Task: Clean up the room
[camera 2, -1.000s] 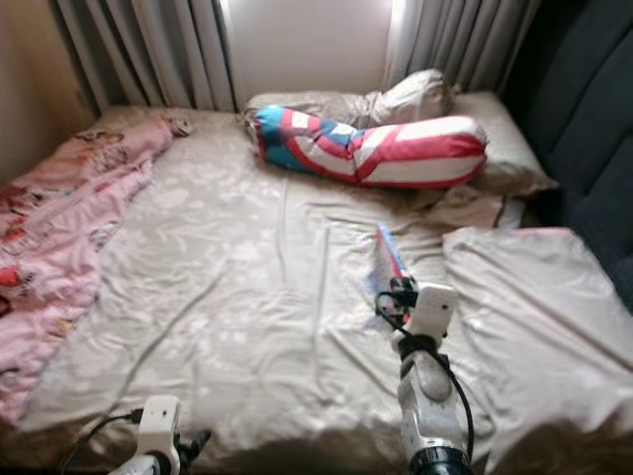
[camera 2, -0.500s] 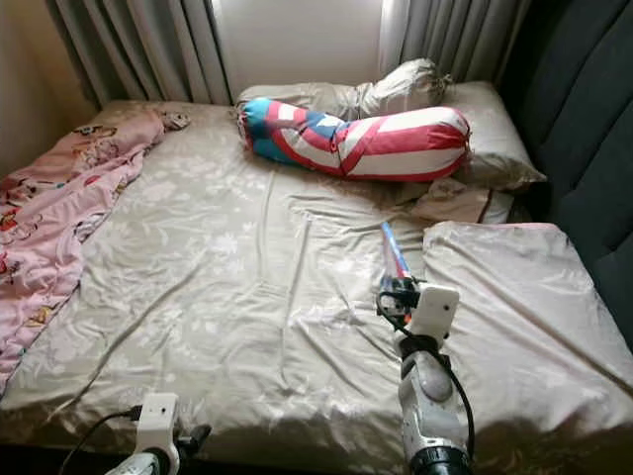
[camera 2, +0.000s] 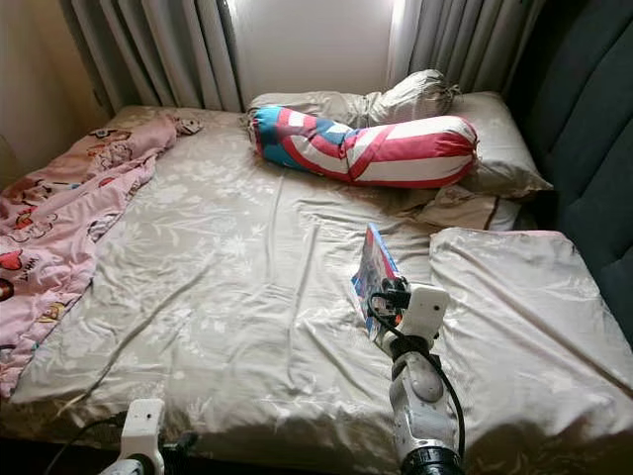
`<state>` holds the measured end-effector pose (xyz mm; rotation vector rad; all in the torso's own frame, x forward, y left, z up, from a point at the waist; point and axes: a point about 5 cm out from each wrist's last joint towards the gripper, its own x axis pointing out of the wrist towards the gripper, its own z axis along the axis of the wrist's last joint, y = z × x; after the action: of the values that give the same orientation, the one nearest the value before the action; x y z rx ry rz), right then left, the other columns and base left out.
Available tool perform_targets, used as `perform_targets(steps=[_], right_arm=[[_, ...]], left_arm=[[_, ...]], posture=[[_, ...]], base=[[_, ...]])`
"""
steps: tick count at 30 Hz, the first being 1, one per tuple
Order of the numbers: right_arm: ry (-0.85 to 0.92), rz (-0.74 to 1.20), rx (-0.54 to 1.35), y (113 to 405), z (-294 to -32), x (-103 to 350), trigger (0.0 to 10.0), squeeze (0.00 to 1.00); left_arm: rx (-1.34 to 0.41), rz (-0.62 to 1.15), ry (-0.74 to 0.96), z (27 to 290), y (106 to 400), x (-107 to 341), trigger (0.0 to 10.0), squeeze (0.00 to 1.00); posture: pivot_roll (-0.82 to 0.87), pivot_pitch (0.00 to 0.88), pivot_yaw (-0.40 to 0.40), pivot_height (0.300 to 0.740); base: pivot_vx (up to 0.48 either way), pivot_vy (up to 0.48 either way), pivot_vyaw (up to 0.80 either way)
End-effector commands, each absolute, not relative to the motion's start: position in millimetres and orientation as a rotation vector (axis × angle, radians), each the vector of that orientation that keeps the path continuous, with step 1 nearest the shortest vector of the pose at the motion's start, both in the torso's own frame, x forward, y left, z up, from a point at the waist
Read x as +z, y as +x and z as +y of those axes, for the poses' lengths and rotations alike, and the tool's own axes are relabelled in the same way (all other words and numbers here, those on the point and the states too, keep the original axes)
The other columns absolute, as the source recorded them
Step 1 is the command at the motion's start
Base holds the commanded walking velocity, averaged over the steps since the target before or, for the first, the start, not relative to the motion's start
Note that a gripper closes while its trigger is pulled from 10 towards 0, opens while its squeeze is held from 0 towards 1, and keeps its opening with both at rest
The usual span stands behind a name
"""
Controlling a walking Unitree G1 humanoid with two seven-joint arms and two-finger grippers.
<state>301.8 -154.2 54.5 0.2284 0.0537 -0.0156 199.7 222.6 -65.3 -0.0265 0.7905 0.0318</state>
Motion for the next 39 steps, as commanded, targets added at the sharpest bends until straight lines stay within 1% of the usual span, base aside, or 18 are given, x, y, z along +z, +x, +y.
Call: perform_targets(steps=[1, 3, 7, 10, 15, 30, 34, 39], right_arm=[[0.231, 0.014, -0.020, 306, -155, 62, 10.0, 0.00], [0.232, 0.016, -0.020, 306, -155, 62, 10.0, 0.00], [0.228, 0.019, -0.022, 307, -155, 62, 10.0, 0.00], [0.229, 0.015, -0.021, 306, -155, 62, 10.0, 0.00], [0.225, 0.017, -0.021, 306, -155, 62, 10.0, 0.00], [0.235, 0.033, -0.047, 305, -156, 58, 10.0, 0.00], [0.242, 0.042, -0.045, 306, -155, 57, 10.0, 0.00], [0.241, 0.031, -0.032, 306, -154, 58, 10.0, 0.00]], left_arm=[[0.039, 0.820, -0.030, 225, 193, -69, 10.0, 0.00], [0.038, 0.821, -0.029, 224, 194, -69, 10.0, 0.00], [0.032, 0.826, -0.025, 218, 196, -69, 10.0, 0.00], [0.037, 0.832, -0.022, 222, 194, -70, 10.0, 0.00], [0.028, 0.823, -0.018, 217, 197, -69, 10.0, 0.00], [0.020, 0.819, -0.014, 216, 198, -69, 10.0, 0.00], [0.021, 0.821, -0.013, 215, 197, -69, 10.0, 0.00], [0.020, 0.820, -0.010, 215, 198, -69, 10.0, 0.00]], posture=[[-0.04, 0.028, -0.015, 0.731], [-0.04, 0.028, -0.015, 0.731], [-0.04, 0.028, -0.016, 0.731], [-0.04, 0.028, -0.016, 0.731], [-0.04, 0.028, -0.016, 0.731], [-0.04, 0.031, -0.017, 0.731], [-0.04, 0.031, -0.016, 0.731], [-0.04, 0.030, -0.015, 0.731]], base=[[0.262, 0.000, 0.00], [0.261, 0.000, -0.22], [0.262, 0.000, -0.70], [0.264, 0.000, 0.00], [0.265, 0.000, 0.00], [0.000, 0.000, 0.00], [0.000, 0.000, -0.75], [0.000, 0.000, 0.00]])
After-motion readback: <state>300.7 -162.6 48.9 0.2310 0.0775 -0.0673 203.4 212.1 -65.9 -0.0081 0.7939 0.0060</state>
